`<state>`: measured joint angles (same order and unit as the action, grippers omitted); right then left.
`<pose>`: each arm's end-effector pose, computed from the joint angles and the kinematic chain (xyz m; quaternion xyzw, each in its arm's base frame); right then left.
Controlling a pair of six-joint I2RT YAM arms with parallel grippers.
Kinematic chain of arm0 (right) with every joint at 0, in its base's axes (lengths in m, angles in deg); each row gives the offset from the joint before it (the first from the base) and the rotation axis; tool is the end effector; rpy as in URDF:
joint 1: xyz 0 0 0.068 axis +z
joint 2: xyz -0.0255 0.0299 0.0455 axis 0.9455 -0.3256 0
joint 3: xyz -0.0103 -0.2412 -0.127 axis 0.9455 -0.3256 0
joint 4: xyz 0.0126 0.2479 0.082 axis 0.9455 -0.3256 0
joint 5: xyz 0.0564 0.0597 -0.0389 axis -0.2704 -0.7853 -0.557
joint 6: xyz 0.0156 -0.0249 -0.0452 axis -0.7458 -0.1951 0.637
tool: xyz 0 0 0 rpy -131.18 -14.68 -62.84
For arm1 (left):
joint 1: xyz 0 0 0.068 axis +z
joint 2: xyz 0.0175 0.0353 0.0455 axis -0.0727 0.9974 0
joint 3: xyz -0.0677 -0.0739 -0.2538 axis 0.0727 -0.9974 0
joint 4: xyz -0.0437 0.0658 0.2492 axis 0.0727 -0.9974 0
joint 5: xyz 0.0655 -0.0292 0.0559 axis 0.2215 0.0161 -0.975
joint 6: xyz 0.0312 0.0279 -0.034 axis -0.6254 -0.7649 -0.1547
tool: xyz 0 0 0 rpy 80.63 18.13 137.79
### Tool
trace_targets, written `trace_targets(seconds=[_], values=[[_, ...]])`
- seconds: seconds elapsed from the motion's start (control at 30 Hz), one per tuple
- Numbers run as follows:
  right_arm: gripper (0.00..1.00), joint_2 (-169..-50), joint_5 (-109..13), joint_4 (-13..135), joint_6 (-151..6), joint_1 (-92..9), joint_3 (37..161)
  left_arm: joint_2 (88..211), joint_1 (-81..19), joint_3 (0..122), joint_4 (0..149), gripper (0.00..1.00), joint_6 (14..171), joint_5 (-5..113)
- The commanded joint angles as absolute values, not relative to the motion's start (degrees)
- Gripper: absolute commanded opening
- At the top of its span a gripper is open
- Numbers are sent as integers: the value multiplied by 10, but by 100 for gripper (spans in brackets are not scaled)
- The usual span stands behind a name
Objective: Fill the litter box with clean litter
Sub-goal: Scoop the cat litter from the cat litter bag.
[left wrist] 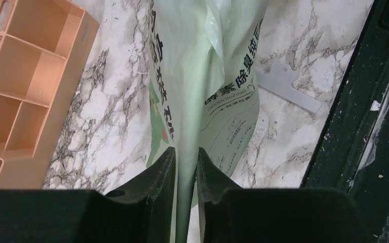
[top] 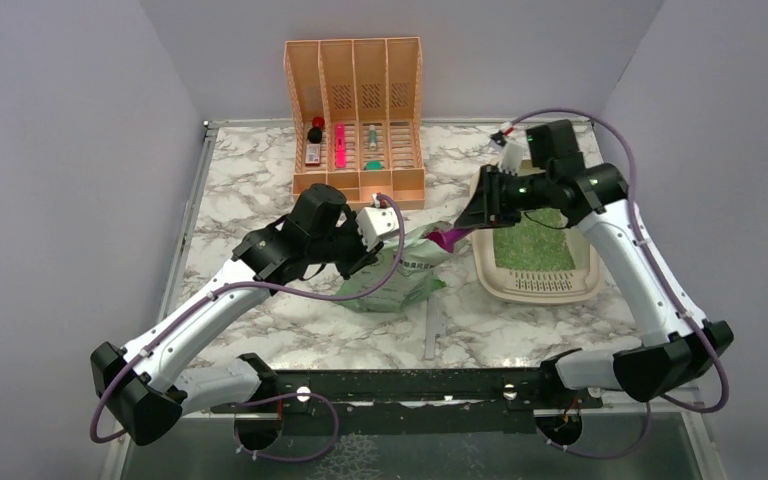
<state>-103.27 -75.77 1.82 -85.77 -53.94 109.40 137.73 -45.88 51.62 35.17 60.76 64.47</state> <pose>0.2294 0.0921 0.3982 -0.0845 0.8916 0.3811 0.2294 0.1672 -0.1641 0.3394 0.5169 0.7247 -0.2237 0.3969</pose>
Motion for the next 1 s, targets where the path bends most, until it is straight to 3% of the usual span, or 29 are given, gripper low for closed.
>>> trace_targets(seconds=[0.0, 0.13, 0.37, 0.6, 0.97], values=[[1, -1085, -643, 31, -899, -447, 1132, 1368, -459, 535, 356, 23, 611, 651], [1, -1137, -558, 12, -910, -389, 1161, 1371, -459, 529, 336, 29, 607, 626], [1, -1178, -453, -13, -926, -329, 1194, 1375, -459, 509, 320, 30, 602, 595], [1, -1168, -355, -65, -922, -328, 1244, 1383, -459, 502, 318, 0, 593, 581], [1, -1211, -467, 25, -915, -314, 1117, 1371, -460, 500, 318, 0, 596, 663]])
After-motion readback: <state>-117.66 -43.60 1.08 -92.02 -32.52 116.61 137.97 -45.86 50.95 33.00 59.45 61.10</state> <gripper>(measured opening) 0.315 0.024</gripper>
